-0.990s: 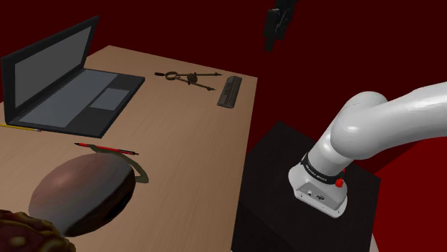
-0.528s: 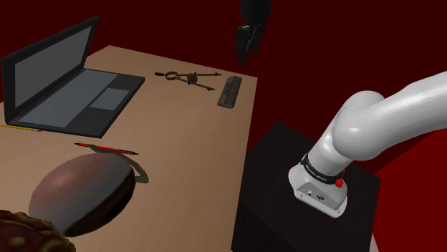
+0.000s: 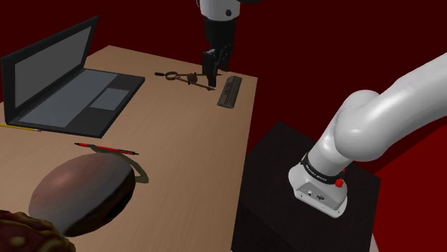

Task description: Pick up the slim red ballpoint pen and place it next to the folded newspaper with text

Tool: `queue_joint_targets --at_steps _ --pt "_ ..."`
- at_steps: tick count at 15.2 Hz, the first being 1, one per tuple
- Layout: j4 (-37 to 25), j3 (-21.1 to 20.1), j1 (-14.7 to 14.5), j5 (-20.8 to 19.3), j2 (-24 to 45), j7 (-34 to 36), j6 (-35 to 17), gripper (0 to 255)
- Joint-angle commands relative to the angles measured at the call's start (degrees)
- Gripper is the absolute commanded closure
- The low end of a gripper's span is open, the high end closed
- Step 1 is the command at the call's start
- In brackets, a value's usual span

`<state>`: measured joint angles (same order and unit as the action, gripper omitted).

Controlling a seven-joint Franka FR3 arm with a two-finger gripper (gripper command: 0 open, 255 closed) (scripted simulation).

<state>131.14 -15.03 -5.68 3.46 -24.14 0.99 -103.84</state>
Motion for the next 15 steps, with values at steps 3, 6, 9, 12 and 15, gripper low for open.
queue_joint_targets --at_steps 3,6,9,12,15 --pt "-2.63 -3.11 -1.4 0.27 6.39 2.0 -4.07 0" --pt "-4.98 -5.37 -2.41 -0.17 11.41 3.69 -6.86 0" --pt "-7.81 -7.5 -3.46 -1.23 16.68 5.55 -9.33 0" --pt "-11.13 -9.38 -4.71 -2.89 22.18 7.6 -11.4 0" --pt "-14.93 -10.95 -6.23 -5.09 27.88 9.76 -13.02 0"
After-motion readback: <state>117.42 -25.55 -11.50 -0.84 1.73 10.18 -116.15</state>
